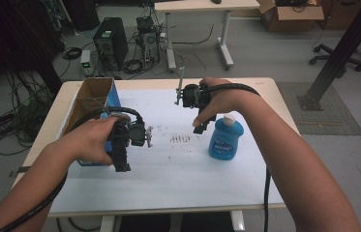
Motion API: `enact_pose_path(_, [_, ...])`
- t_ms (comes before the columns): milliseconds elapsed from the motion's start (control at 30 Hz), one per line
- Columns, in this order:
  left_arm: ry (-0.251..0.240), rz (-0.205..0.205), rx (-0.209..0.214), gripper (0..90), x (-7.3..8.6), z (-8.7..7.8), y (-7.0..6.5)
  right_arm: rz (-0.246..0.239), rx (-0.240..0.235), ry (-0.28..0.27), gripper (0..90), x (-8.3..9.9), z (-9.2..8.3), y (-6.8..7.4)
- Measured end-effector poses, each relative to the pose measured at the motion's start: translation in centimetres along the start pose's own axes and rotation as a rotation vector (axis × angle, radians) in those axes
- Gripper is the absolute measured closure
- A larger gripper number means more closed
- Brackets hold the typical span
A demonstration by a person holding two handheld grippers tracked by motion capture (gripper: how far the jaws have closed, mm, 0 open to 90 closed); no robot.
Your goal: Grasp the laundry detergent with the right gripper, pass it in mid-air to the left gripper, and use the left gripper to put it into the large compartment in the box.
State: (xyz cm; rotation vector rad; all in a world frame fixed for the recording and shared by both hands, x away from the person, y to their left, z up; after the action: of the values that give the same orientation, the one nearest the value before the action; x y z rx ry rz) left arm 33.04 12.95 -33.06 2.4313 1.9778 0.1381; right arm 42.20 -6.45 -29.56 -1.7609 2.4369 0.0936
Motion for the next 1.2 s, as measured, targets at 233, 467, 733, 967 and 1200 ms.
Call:
enact_pose_path(233, [0.008,0.002,-0.002,0.2,-0.2,0.1,0.0,0.003,0.005,-0.01,5.3,0.2,-0.2,-0.2])
enact_pose_path(467, [-0.002,0.006,-0.007,0.2,-0.6,-0.1,-0.1,0.005,0.003,-0.007,5.4,0.6,0.0,0.0])
enact_pose_path(733, [-0.009,-0.001,-0.005,0.2,-0.6,-0.4,-0.1,0.008,0.004,-0.015,5.5,0.6,0.1,0.1])
enact_pose_path(967, [-0.006,0.001,-0.01,0.2,-0.4,-0.8,-0.3,0.013,0.011,-0.028,5.5,0.9,-0.4,0.4])
enact_pose_path(1200, [-0.01,0.005,-0.022,0.2,-0.7,-1.2,-0.4,0.029,0.015,-0.101,5.3,1.7,-2.6,0.5])
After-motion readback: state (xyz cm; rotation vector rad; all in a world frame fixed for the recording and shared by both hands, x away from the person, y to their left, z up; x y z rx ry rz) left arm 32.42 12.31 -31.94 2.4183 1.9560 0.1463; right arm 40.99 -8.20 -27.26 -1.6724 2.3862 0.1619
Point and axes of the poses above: each handheld gripper's, and its own axes: z roughly forward along the jaws, x roughly out of its underside, y roughly to its left, the point moved 3 cm from there along z, roughly forward along the jaws, and after that the axes turned 15 degrees about z, right-handed, at the moved point
